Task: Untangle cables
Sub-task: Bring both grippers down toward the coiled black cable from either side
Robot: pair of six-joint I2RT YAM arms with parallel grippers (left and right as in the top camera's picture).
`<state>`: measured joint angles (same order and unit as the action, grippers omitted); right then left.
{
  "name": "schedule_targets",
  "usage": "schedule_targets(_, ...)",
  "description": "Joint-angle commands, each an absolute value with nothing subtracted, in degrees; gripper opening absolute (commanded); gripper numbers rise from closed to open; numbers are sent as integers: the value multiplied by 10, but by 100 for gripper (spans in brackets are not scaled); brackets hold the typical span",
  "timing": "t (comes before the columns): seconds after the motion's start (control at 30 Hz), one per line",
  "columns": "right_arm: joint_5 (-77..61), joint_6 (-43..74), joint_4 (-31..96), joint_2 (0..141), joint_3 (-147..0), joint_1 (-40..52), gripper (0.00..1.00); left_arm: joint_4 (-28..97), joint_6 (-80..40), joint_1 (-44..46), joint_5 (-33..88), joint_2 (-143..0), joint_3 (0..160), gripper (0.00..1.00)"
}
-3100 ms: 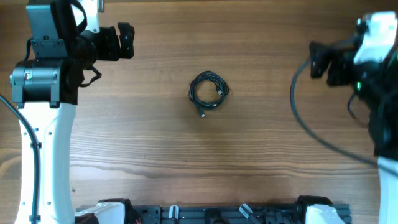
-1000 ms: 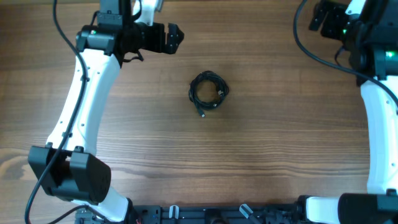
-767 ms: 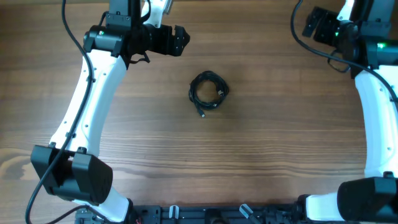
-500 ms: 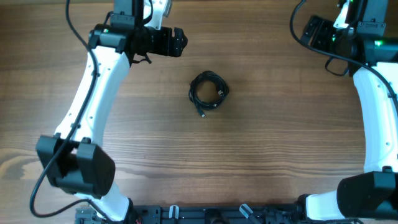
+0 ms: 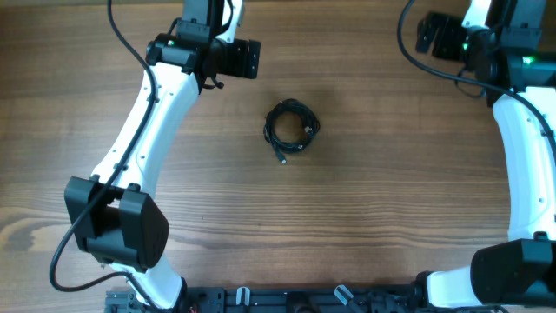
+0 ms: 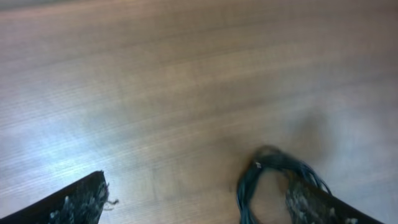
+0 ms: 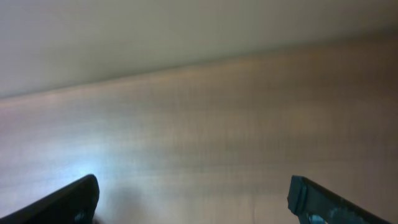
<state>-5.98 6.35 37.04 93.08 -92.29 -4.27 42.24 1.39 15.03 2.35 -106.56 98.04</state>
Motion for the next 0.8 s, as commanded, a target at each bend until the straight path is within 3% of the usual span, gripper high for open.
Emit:
schedule_targets(0.0, -42, 56, 298, 943, -934, -41, 100, 353, 13, 150, -1, -1070, 991, 95)
schedule_targets(0.2, 23, 24, 199, 943, -934, -41, 100, 254, 18, 149, -1, -1070, 991, 94)
schedule_targets(0.37, 66, -8, 216, 940, -934, -41, 100, 270, 28, 145, 2, -1069, 991, 90)
schedule_targets(0.77, 73, -8, 249, 872, -932, -22, 100, 216, 41, 140, 31, -969, 847, 96)
